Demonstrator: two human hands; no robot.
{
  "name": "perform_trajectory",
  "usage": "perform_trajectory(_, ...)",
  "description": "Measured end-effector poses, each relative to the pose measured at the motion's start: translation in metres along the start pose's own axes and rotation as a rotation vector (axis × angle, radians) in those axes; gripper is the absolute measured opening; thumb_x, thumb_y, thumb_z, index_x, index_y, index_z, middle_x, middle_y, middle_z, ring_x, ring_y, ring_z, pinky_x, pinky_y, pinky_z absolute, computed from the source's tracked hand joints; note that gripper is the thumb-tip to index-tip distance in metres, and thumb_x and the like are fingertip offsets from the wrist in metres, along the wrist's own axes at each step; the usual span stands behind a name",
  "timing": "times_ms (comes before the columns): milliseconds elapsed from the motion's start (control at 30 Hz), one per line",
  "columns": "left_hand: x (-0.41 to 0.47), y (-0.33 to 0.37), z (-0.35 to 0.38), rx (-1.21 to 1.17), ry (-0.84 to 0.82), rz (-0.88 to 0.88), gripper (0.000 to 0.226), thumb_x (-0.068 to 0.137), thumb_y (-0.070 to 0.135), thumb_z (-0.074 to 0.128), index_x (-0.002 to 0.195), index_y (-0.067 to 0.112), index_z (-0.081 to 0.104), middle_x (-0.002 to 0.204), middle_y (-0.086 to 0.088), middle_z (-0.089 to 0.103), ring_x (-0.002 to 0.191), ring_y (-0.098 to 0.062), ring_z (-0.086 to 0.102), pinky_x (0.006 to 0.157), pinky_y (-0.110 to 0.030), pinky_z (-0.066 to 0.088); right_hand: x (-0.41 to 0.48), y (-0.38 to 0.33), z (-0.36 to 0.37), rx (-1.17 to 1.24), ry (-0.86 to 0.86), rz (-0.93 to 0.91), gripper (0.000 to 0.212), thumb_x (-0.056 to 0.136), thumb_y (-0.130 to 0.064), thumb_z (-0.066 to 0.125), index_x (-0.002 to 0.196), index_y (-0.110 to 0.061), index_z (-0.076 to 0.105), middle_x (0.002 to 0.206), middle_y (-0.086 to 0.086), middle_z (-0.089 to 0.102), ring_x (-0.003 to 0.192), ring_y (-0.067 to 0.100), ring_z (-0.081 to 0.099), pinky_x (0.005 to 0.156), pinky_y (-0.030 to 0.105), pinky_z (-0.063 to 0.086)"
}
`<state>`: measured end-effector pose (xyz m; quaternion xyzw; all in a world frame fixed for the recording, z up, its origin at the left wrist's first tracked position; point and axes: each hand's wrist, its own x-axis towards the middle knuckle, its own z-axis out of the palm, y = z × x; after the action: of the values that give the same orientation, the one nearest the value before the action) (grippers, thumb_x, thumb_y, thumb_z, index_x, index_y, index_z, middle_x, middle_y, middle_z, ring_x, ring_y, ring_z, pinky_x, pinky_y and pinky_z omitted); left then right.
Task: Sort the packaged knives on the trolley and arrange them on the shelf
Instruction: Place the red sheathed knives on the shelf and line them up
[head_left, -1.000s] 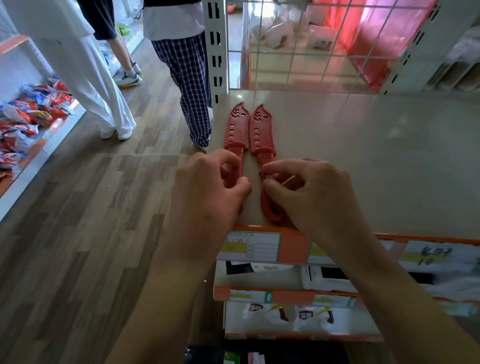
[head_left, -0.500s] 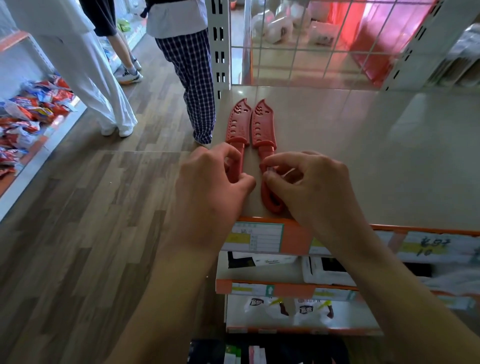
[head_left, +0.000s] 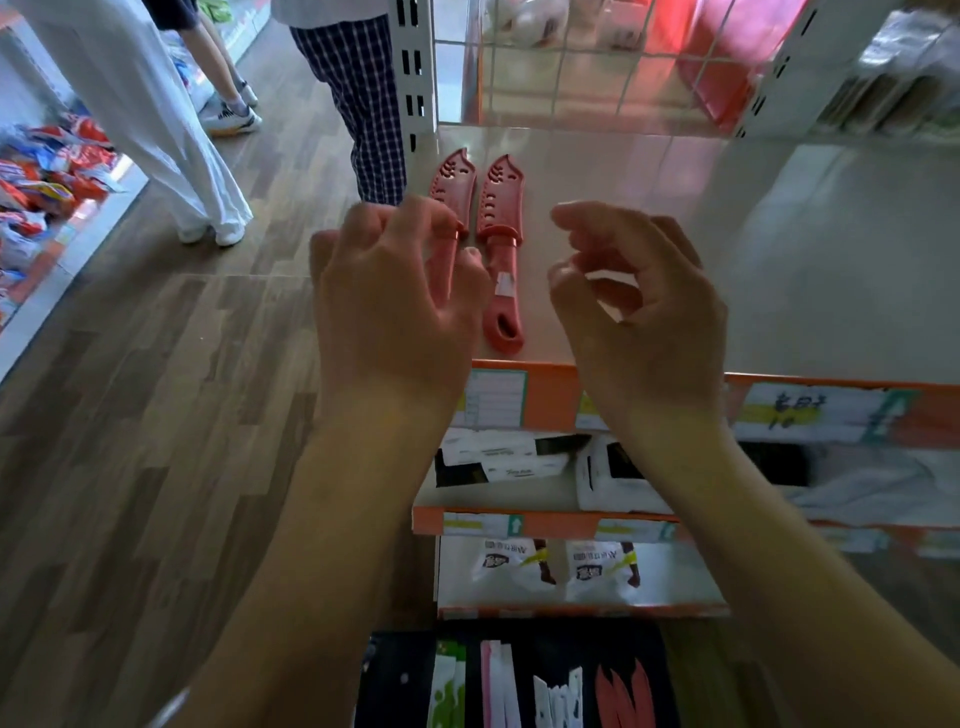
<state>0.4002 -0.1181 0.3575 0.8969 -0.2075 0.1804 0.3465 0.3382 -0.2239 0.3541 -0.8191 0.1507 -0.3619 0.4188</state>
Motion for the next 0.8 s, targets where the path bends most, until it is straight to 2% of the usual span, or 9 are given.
perform_trajectory(100,-0.019,0.008,-0.012,-0.027,0.043,0.05,0.028,0.086,0.035,0.049,0.103,0.016,0.061,0.098,-0.002,0.057,0.087,-0.027,0.054,0.058,-0.024,0.031,-0.014,-0.001,-0.012,-0.043,-0.006,-0.012,0.025,0.081,-0.016,0.059,0.1,-0.032,0.06,0.09,-0.025,0.048,0.082,-0.006,0.055,0.074,0.004,0.045)
perform_trajectory(133,-0.025,0.009,-0.015,-0.041,0.048,0.052,0.029,0.085,0.034,0.048,0.102,0.015,0.062,0.097,-0.003,0.058,0.088,-0.028,0.055,0.058,-0.023,0.034,-0.02,-0.001,-0.017,-0.065,-0.009,-0.026,0.025,0.08,-0.017,0.059,0.102,-0.031,0.061,0.091,-0.022,0.049,0.083,-0.006,0.055,0.075,0.005,0.046)
perform_trajectory(200,-0.039,0.009,-0.018,-0.071,0.004,0.011,0.032,0.084,0.036,0.047,0.105,0.017,0.061,0.101,-0.003,0.058,0.094,-0.029,0.056,0.065,-0.028,0.039,-0.031,0.0,-0.029,-0.099,-0.04,-0.012,0.025,0.081,-0.019,0.06,0.104,-0.029,0.063,0.094,-0.018,0.051,0.086,-0.007,0.053,0.077,0.005,0.046)
perform_trajectory(333,-0.071,0.025,-0.027,-0.136,-0.038,-0.031,0.024,0.084,0.031,0.053,0.105,0.02,0.061,0.099,0.002,0.055,0.098,-0.023,0.053,0.074,-0.033,0.046,-0.061,0.002,-0.057,-0.131,-0.106,0.06,0.023,0.082,-0.028,0.06,0.101,-0.039,0.055,0.091,-0.027,0.047,0.089,-0.009,0.051,0.078,0.003,0.043)
perform_trajectory(467,-0.107,0.044,-0.026,-0.142,-0.085,-0.044,0.02,0.088,0.028,0.056,0.106,0.022,0.061,0.097,0.013,0.05,0.094,-0.011,0.053,0.076,-0.029,0.046,-0.095,0.011,-0.085,-0.184,-0.118,0.092,0.028,0.08,-0.029,0.058,0.108,-0.026,0.063,0.096,-0.016,0.053,0.087,-0.001,0.053,0.079,0.008,0.045)
perform_trajectory(567,-0.135,0.056,-0.02,-0.16,-0.162,-0.047,0.02,0.089,0.03,0.054,0.108,0.025,0.059,0.097,0.015,0.05,0.095,-0.01,0.054,0.078,-0.031,0.048,-0.119,0.023,-0.108,-0.162,-0.159,0.16,0.028,0.082,-0.024,0.063,0.11,-0.025,0.063,0.098,-0.011,0.054,0.087,0.001,0.054,0.078,0.008,0.044)
perform_trajectory(667,-0.17,0.065,-0.003,-0.175,-0.254,-0.104,0.025,0.09,0.028,0.054,0.113,0.023,0.058,0.104,0.01,0.056,0.098,-0.012,0.055,0.082,-0.032,0.049,-0.146,0.046,-0.129,-0.211,-0.287,0.273,0.031,0.083,-0.022,0.063,0.114,-0.026,0.061,0.1,-0.011,0.053,0.085,0.003,0.052,0.072,0.007,0.043)
perform_trajectory(733,-0.196,0.069,0.015,-0.225,-0.33,-0.222,0.028,0.089,0.026,0.055,0.116,0.02,0.058,0.106,0.008,0.056,0.099,-0.011,0.055,0.085,-0.028,0.047,-0.166,0.066,-0.144,-0.207,-0.345,0.354,0.031,0.084,-0.021,0.062,0.115,-0.026,0.06,0.102,-0.011,0.054,0.087,0.001,0.051,0.072,0.003,0.039)
perform_trajectory(800,-0.226,0.073,0.035,-0.228,-0.408,-0.312,0.029,0.089,0.026,0.055,0.117,0.019,0.058,0.11,0.004,0.059,0.097,-0.008,0.052,0.08,-0.015,0.038,-0.187,0.089,-0.16,-0.193,-0.362,0.414,0.03,0.084,-0.019,0.062,0.114,-0.023,0.061,0.101,-0.01,0.055,0.083,0.0,0.052,0.071,0.003,0.039)
